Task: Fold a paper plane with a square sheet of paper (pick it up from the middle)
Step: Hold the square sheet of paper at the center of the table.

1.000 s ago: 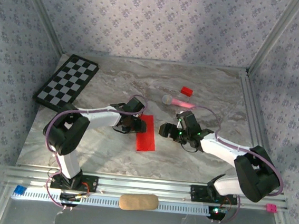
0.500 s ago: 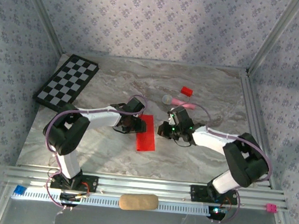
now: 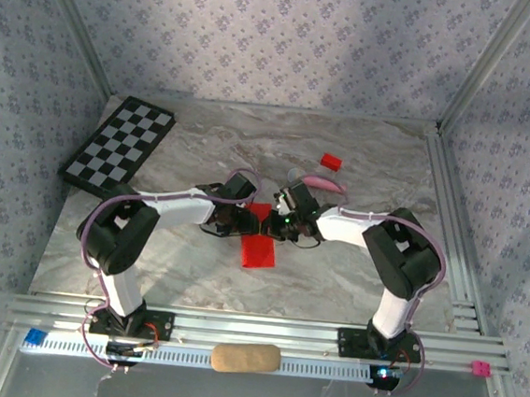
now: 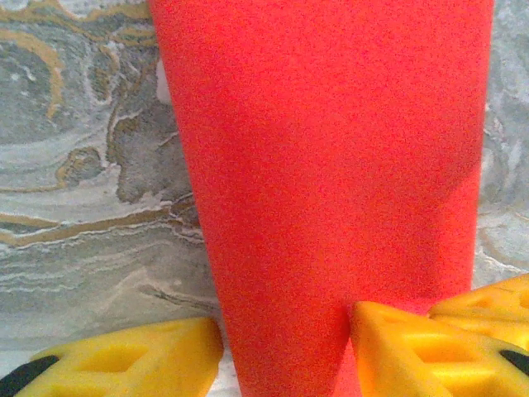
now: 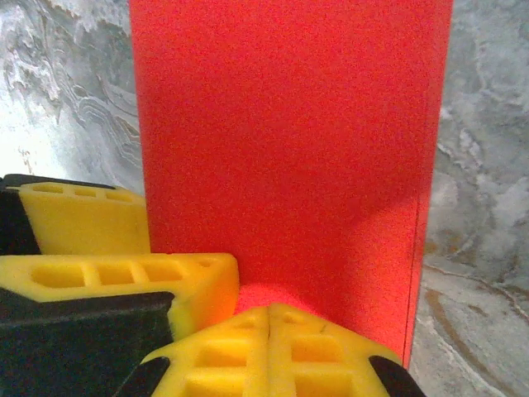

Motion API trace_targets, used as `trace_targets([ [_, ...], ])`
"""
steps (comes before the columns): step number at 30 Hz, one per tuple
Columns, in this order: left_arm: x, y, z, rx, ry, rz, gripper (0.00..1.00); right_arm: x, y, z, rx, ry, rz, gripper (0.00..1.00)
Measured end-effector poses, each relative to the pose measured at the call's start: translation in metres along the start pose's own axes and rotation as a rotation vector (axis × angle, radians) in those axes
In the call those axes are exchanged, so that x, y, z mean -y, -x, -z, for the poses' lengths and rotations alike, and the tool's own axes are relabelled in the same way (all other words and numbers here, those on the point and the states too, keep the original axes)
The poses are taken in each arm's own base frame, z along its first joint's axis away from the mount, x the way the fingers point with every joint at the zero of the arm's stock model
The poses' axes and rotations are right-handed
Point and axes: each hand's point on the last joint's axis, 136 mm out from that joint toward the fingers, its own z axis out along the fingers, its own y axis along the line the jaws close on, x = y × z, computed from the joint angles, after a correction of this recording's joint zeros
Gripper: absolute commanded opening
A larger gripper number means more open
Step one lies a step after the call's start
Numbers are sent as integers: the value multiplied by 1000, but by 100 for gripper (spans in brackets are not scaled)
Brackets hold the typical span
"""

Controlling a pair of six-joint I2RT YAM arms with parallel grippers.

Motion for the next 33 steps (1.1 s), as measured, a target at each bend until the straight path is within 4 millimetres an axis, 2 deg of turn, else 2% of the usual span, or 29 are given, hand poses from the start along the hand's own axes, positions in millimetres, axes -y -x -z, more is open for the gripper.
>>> trace_targets([
  [14,1,0,0,6,1,-6,53,13,-5,-9,-21,-39,16,0],
  [21,8,2,12,44,-42,-15,55,12,-4,-8,-4,-29,25,0],
  [30,10,2,16,62,-88,-10,57,12,-4,-8,16,-14,18,0],
  [33,4,2,20,76,-90,1,59,12,-4,-7,26,-11,9,0],
])
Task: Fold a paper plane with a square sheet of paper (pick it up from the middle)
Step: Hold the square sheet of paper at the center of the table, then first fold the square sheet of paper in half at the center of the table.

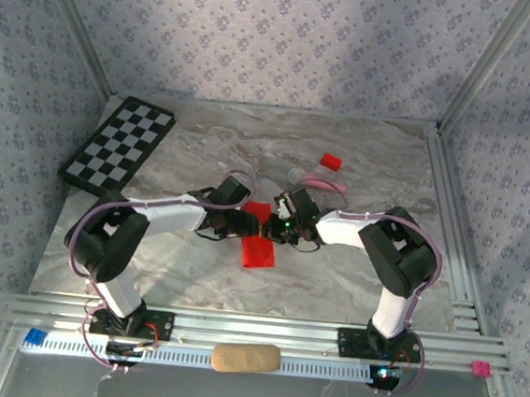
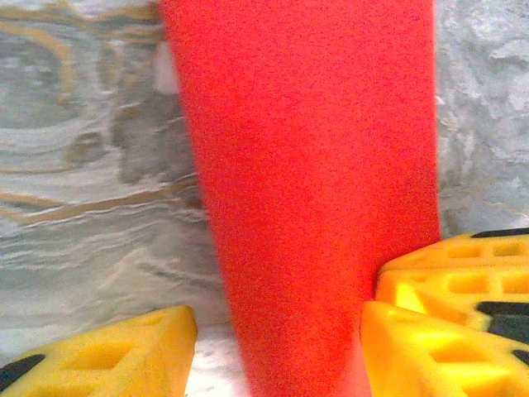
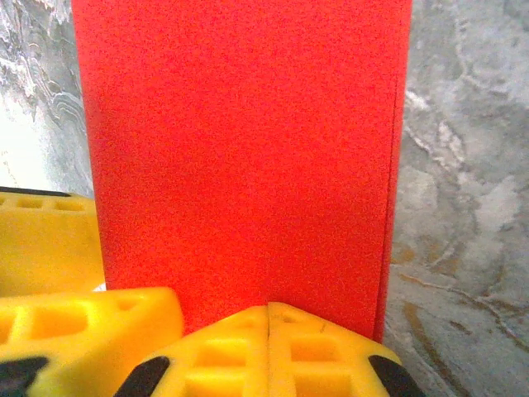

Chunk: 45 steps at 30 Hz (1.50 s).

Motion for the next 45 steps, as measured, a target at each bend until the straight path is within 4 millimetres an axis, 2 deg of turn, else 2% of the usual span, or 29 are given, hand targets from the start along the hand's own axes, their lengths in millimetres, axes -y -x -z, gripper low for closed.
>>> trace_targets([
  [4,-14,1,15,35,21,27,63,1,-1,1,6,-2,-9,0],
  [8,-14,10,39,106,3,48,65,3,-2,3,11,1,-8,0],
  [12,-12,22,62,173,-35,72,62,7,-2,6,6,4,-16,0],
  [15,-17,25,66,181,-51,99,55,9,-2,8,0,3,-14,0],
  [18,-16,24,64,159,-93,124,43,12,-2,10,-8,2,-7,0],
  [20,-11,22,63,141,-139,123,28,13,-3,11,-14,-5,2,0],
  [23,7,20,65,116,-238,113,2,14,-4,12,-20,-11,9,0],
  [27,36,23,68,96,-400,89,0,15,-4,12,-23,-18,7,0],
  [30,47,22,64,69,-463,79,0,15,-4,12,-23,-19,7,0],
  [36,52,15,41,-7,-512,86,0,14,-4,12,-24,-28,8,0],
  [45,43,5,12,-77,-496,111,0,15,-4,12,-24,-35,8,0],
])
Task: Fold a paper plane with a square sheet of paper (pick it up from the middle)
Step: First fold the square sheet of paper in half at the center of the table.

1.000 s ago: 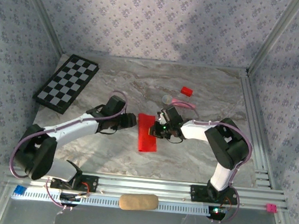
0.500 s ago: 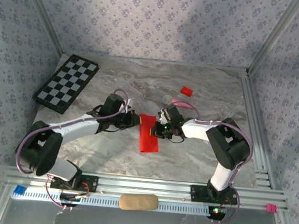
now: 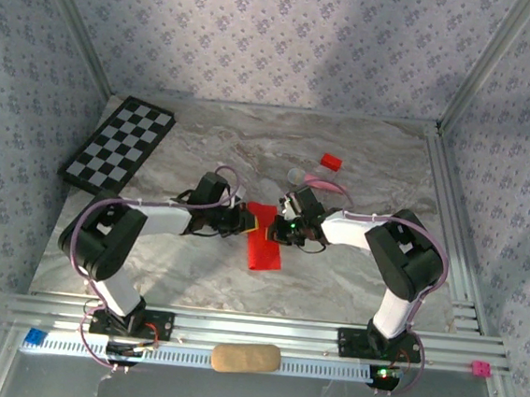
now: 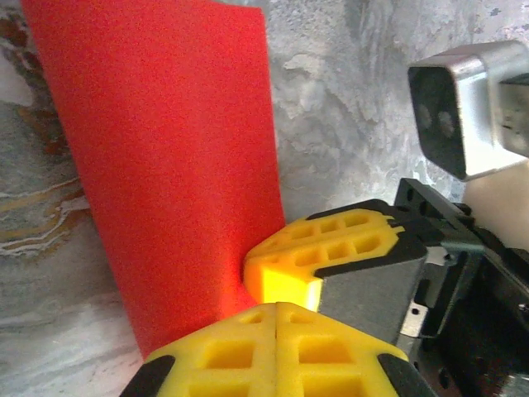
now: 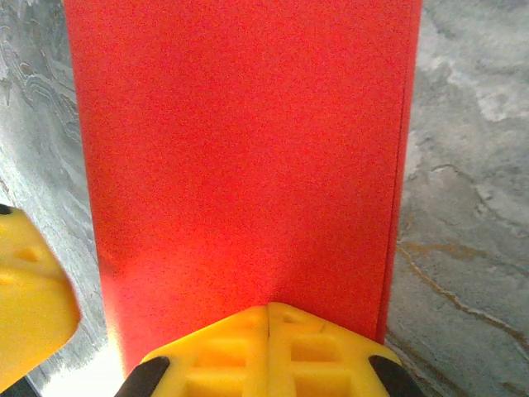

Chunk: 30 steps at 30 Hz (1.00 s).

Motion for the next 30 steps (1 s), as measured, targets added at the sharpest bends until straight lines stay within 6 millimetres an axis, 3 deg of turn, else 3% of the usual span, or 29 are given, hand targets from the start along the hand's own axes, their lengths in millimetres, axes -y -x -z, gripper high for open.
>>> trace_targets([
  [6,-11,-3,-5,-13,25,-3,0,0,0,0,0,-3,0,0],
  [13,-41,-15,-10,-45,121,-48,0,0,-1,0,1,-8,4,0],
  [24,-41,-20,0,-48,162,-76,0,0,-1,0,14,-22,8,0],
  [30,-16,-21,11,-28,125,-56,0,2,-2,3,20,-33,7,0],
])
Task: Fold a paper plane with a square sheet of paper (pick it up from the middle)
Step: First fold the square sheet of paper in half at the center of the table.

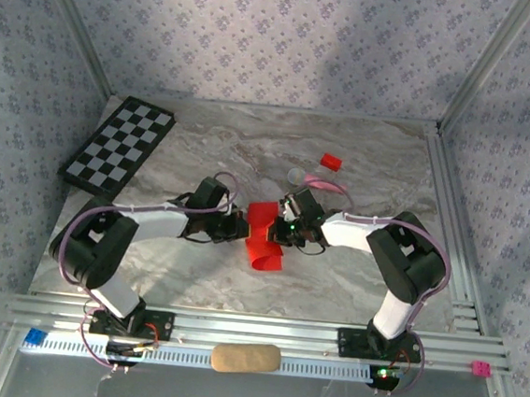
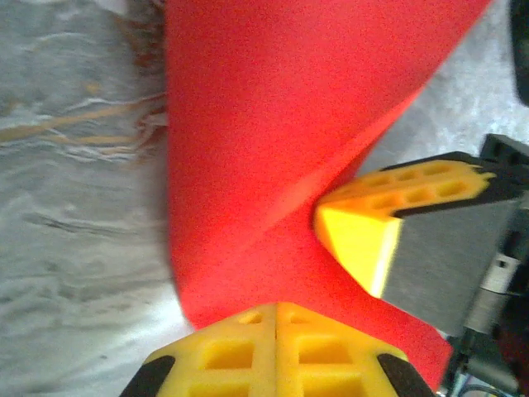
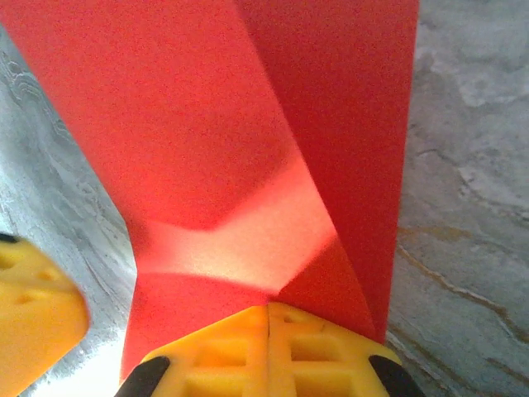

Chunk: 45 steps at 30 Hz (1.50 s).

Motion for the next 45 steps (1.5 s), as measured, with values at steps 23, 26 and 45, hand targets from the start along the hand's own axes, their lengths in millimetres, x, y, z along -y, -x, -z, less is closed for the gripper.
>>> trace_targets([
  [23,-24,-28,-15,-94,68,18,0,2,-2,1,6,-9,-7,0],
  [26,-22,-29,-8,-88,78,21,0,2,-2,2,8,-11,-6,0],
  [45,1,-39,-22,-112,0,47,1,4,-2,4,13,-22,-15,0],
])
